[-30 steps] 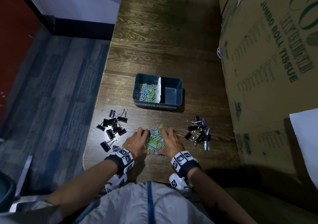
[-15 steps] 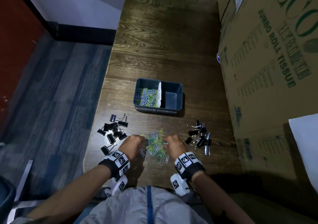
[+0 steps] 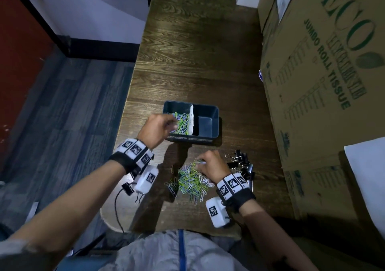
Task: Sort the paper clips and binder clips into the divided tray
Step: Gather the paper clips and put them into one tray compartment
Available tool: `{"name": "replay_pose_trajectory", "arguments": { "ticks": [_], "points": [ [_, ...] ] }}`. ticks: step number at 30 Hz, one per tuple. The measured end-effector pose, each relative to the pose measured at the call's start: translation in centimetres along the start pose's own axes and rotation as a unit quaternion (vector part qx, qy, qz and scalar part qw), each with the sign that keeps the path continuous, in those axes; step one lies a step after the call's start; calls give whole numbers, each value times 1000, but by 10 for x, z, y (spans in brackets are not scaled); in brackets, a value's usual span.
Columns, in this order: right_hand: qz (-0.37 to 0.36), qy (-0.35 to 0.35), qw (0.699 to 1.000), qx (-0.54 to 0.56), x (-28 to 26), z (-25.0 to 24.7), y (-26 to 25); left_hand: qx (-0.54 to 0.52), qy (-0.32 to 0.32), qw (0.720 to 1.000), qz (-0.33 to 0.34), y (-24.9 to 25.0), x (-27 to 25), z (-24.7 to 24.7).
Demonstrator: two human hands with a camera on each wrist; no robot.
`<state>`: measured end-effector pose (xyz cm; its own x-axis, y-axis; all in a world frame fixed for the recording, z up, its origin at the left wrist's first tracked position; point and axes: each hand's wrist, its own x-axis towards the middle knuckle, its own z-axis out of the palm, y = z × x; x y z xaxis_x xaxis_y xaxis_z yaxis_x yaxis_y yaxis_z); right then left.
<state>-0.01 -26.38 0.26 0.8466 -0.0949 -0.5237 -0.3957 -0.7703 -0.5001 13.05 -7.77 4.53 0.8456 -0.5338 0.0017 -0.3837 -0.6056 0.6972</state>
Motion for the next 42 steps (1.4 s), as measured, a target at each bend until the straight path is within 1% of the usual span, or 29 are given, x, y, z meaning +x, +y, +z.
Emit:
{"name": "replay_pose_trajectory", "arguments": {
  "ticks": [3, 4, 7, 9, 11, 12, 14, 16, 18, 20, 22, 23, 25, 27, 29, 32, 35, 37, 39, 42],
  "points": [
    [-36, 32, 999, 9, 9, -16, -19, 19, 9, 999, -35, -3, 16, -7],
    [-50, 49, 997, 7, 14, -22, -26, 32, 23, 998, -46, -6, 17, -7],
    [-87, 104, 991, 2, 29, -45, -54, 51, 81, 992, -84, -13, 4, -2],
    [-92, 123, 988, 11, 38, -57, -72, 72, 82, 990, -95, -16, -12, 8],
    [-97, 128, 987, 9, 44, -67, -86, 100, 45, 990, -91, -18, -29, 22],
    [-96, 126, 987, 5, 47, -70, -91, 112, 13, 989, -96, -19, -37, 29],
    [-101, 123, 987, -10, 46, -75, -95, 122, -73, 984, -104, -26, -53, 44],
    [-111, 129, 985, -26, 40, -72, -90, 150, -157, 970, -110, -34, -66, 58],
    [-123, 126, 984, -31, 29, -59, -73, 175, -198, 956, -126, -38, -78, 73],
    [-97, 76, 992, -36, 19, -34, -48, 162, -222, 949, -158, -42, -87, 87],
    [-35, 3, 998, -59, 11, -8, -20, 137, -243, 943, -183, -46, -95, 97],
    [2, -31, 996, -85, 7, 3, -5, 136, -253, 942, -176, -46, -98, 101],
    [49, -96, 982, -152, -1, 21, 22, 152, -269, 940, -143, -45, -103, 108],
    [69, -127, 972, -186, -10, 34, 40, 165, -279, 939, -114, -44, -108, 114],
    [67, -119, 974, -180, -16, 46, 45, 186, -295, 933, -94, -42, -110, 122],
    [28, -90, 981, -171, -18, 60, 41, 209, -300, 928, -74, -38, -109, 130],
    [5, -67, 988, -139, -20, 65, 30, 208, -274, 937, -61, -37, -108, 132],
    [-4, -56, 990, -126, -20, 67, 27, 200, -269, 940, -54, -37, -108, 132],
    [-13, -50, 992, -115, -20, 67, 26, 178, -266, 946, -50, -36, -110, 131],
    [-30, -31, 994, -101, -23, 63, 28, 138, -239, 959, -59, -36, -113, 128]
  ]
}}
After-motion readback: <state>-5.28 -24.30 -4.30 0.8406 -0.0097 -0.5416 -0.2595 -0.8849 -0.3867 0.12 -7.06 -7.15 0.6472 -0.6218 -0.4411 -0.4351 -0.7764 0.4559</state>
